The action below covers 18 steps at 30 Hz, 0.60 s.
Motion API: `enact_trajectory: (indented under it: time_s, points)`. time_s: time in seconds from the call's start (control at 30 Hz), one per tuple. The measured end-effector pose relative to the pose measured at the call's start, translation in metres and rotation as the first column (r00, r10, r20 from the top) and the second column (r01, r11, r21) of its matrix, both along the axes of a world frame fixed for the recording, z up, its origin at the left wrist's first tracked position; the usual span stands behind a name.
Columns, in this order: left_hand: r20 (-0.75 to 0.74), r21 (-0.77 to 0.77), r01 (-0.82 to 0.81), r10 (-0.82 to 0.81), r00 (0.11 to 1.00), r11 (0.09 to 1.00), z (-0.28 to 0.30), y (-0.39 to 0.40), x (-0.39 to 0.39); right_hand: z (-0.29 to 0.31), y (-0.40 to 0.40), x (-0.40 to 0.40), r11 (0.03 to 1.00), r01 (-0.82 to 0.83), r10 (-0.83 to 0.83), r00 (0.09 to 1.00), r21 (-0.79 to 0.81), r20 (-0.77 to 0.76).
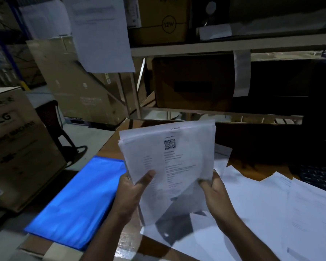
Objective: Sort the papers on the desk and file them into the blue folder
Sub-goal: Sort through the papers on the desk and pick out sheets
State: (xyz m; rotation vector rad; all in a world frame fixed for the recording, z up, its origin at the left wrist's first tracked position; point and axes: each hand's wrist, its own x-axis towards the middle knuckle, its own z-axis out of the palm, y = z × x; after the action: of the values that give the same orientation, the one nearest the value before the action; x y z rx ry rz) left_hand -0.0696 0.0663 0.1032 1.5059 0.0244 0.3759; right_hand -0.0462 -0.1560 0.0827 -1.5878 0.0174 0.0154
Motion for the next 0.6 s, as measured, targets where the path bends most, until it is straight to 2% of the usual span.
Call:
enact_trajectory:
  time_s: [0.1,0.17,0.37,0.47,0.6]
  points:
    - [0.035,-0.059,-0.064,0.066,0.997,0.996,0.008,0.010,0.010,0.015,0.009,0.006,0.999,0.032,-0.031,0.996,-0.014,0.083]
    - [0.044,-0.087,-0.052,0.056,0.997,0.995,0.013,0.016,0.016,0.021,0.012,0.010,0.998,0.052,-0.047,0.991,-0.033,0.125]
    - [0.031,-0.011,-0.021,0.021,0.999,1.000,0.009,0.026,0.021,0.015,0.018,0.010,0.994,0.088,-0.078,0.985,-0.062,0.151]
    - [-0.012,-0.002,0.045,-0.045,0.999,0.999,-0.001,0.027,0.023,0.008,0.019,0.012,0.990,0.096,-0.082,0.989,-0.107,0.125]
    - [-0.123,-0.019,0.060,-0.062,0.990,0.998,-0.020,0.021,0.022,-0.001,0.020,0.013,0.985,-0.001,0.006,1.000,-0.173,0.029]
